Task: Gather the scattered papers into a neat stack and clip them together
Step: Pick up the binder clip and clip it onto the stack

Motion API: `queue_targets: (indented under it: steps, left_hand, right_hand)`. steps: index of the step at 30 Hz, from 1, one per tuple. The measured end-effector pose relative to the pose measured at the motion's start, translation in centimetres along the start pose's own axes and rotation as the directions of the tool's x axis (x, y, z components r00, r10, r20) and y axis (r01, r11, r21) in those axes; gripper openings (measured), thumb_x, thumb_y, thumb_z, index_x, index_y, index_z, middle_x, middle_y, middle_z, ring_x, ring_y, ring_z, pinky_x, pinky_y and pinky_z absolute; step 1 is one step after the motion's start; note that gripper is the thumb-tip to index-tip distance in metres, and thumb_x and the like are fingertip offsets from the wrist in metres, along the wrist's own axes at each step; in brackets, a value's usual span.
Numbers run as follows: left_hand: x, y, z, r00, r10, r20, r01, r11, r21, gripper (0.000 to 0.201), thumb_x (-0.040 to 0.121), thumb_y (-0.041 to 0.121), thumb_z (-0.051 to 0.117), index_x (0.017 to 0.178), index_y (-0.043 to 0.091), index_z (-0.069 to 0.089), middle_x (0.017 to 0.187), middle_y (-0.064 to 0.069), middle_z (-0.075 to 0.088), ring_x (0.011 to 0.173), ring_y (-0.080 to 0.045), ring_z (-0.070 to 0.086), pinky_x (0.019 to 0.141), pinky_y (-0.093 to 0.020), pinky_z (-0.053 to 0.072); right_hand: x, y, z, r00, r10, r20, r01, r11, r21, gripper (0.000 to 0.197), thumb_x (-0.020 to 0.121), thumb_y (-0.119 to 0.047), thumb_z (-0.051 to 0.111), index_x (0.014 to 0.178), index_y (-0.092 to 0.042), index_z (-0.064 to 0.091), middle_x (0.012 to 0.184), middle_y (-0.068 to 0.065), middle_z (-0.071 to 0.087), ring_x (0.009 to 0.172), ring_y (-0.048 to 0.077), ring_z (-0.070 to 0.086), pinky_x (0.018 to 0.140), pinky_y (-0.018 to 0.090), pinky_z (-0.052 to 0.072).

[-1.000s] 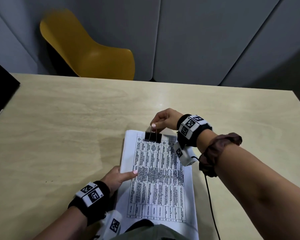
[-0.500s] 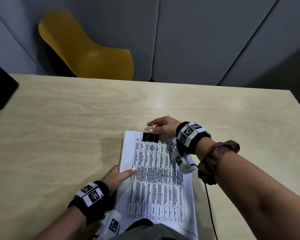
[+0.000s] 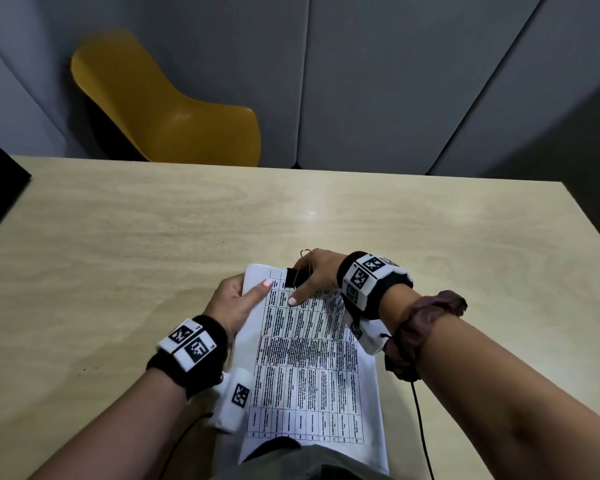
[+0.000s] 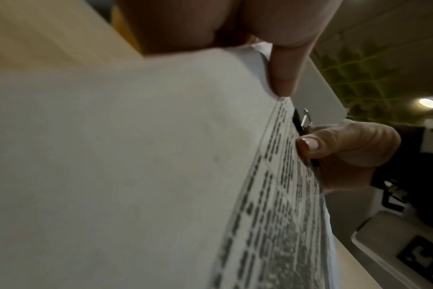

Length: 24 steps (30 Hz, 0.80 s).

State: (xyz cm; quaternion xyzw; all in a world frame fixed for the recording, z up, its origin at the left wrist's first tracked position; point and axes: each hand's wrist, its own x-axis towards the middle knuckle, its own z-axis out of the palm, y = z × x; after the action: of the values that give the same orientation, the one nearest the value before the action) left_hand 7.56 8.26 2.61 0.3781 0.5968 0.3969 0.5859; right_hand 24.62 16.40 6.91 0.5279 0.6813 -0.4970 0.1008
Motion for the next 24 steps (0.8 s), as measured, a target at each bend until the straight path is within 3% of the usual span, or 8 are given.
queue_targets:
  steps: [6, 9, 13, 15, 18, 20, 22, 24]
  left_hand:
    - [-0.6, 1.3, 1.2, 0.995, 0.095, -0.023, -0.094, 0.995, 0.033, 0.014, 0.089, 0.016, 0.059, 0.091, 0.024, 0.07, 0.092, -0.006, 0.074, 0.087, -0.026, 0.068, 0.077, -0.04, 0.055]
    - [-0.4, 1.7, 1.4, 0.994, 0.106, -0.007, -0.106, 0.993, 0.047, 0.012, 0.085, 0.016, 0.064, 0.088, 0.025, 0.072, 0.092, -0.011, 0.072, 0.084, -0.029, 0.065, 0.078, -0.049, 0.054]
    - [0.1, 2.2, 1.5, 0.982, 0.185, -0.044, -0.176, 0.973, 0.151, 0.019, 0.084, 0.012, 0.065, 0.074, 0.026, 0.073, 0.082, -0.003, 0.073, 0.081, -0.021, 0.065, 0.083, -0.039, 0.052]
    - [0.0, 2.5, 1.5, 0.979, 0.192, -0.07, -0.177, 0.968, 0.179, 0.018, 0.085, 0.013, 0.065, 0.075, 0.027, 0.07, 0.08, 0.002, 0.071, 0.078, -0.017, 0.063, 0.083, -0.034, 0.05]
    - [-0.1, 2.6, 1.6, 0.978, 0.189, -0.086, -0.169, 0.965, 0.2, 0.012, 0.085, 0.016, 0.064, 0.078, 0.025, 0.069, 0.084, 0.003, 0.07, 0.081, -0.014, 0.061, 0.083, -0.028, 0.045]
    - [-0.1, 2.6, 1.7, 0.976, 0.196, -0.098, -0.171, 0.961, 0.219, 0.008, 0.085, 0.02, 0.065, 0.079, 0.025, 0.068, 0.09, 0.0, 0.07, 0.089, -0.018, 0.062, 0.087, -0.03, 0.046]
    - [0.4, 2.4, 1.8, 0.975, 0.199, -0.104, -0.169, 0.956, 0.239, 0.01, 0.085, 0.021, 0.065, 0.076, 0.026, 0.067, 0.086, 0.0, 0.07, 0.086, -0.021, 0.062, 0.086, -0.03, 0.048]
    - [0.8, 2.2, 1.7, 0.976, 0.192, -0.105, -0.16, 0.953, 0.259, 0.017, 0.085, 0.019, 0.065, 0.07, 0.026, 0.064, 0.073, 0.004, 0.065, 0.075, -0.02, 0.058, 0.076, -0.028, 0.045]
  right_hand:
    - [-0.5, 0.4, -0.2, 1.0, 0.005, -0.003, -0.005, 1.0, -0.003, 0.023, 0.068, -0.035, 0.079, 0.077, -0.02, 0.064, 0.07, -0.006, 0.06, 0.077, 0.016, 0.057, 0.076, 0.028, 0.045]
    - [-0.7, 0.6, 0.1, 1.0, -0.012, -0.016, 0.012, 1.0, 0.004, 0.026, 0.069, -0.033, 0.079, 0.087, -0.019, 0.067, 0.07, -0.008, 0.061, 0.076, 0.015, 0.057, 0.075, 0.027, 0.045]
    - [-0.5, 0.8, 0.7, 0.997, -0.042, -0.072, 0.036, 0.996, -0.084, 0.033, 0.071, -0.027, 0.077, 0.098, -0.011, 0.068, 0.091, 0.006, 0.069, 0.09, 0.024, 0.065, 0.08, 0.033, 0.051]
    - [-0.6, 1.1, 0.5, 0.993, -0.082, -0.085, 0.076, 0.994, -0.077, 0.032, 0.073, -0.03, 0.076, 0.097, -0.01, 0.067, 0.089, 0.006, 0.068, 0.09, 0.026, 0.065, 0.079, 0.034, 0.051]
    - [-1.3, 1.1, 0.1, 0.992, -0.092, -0.086, 0.104, 0.983, 0.153, 0.049, 0.075, -0.059, 0.06, 0.09, -0.014, 0.071, 0.078, -0.001, 0.067, 0.076, 0.017, 0.062, 0.074, 0.03, 0.046]
    - [-1.4, 1.1, -0.3, 0.998, -0.011, -0.055, 0.034, 0.892, 0.45, 0.066, 0.076, -0.074, 0.039, 0.078, -0.017, 0.073, 0.072, -0.002, 0.069, 0.071, 0.015, 0.062, 0.074, 0.032, 0.044]
    - [-2.1, 1.0, -0.6, 0.998, -0.007, -0.056, 0.036, 0.835, 0.549, 0.062, 0.084, -0.066, 0.037, 0.074, -0.015, 0.07, 0.071, 0.001, 0.069, 0.066, 0.015, 0.061, 0.069, 0.029, 0.045]
    - [-2.5, 1.0, -0.5, 0.993, -0.081, -0.091, 0.108, 0.929, 0.355, 0.038, 0.086, -0.049, 0.053, 0.089, -0.014, 0.069, 0.085, 0.003, 0.068, 0.077, 0.018, 0.062, 0.078, 0.033, 0.048]
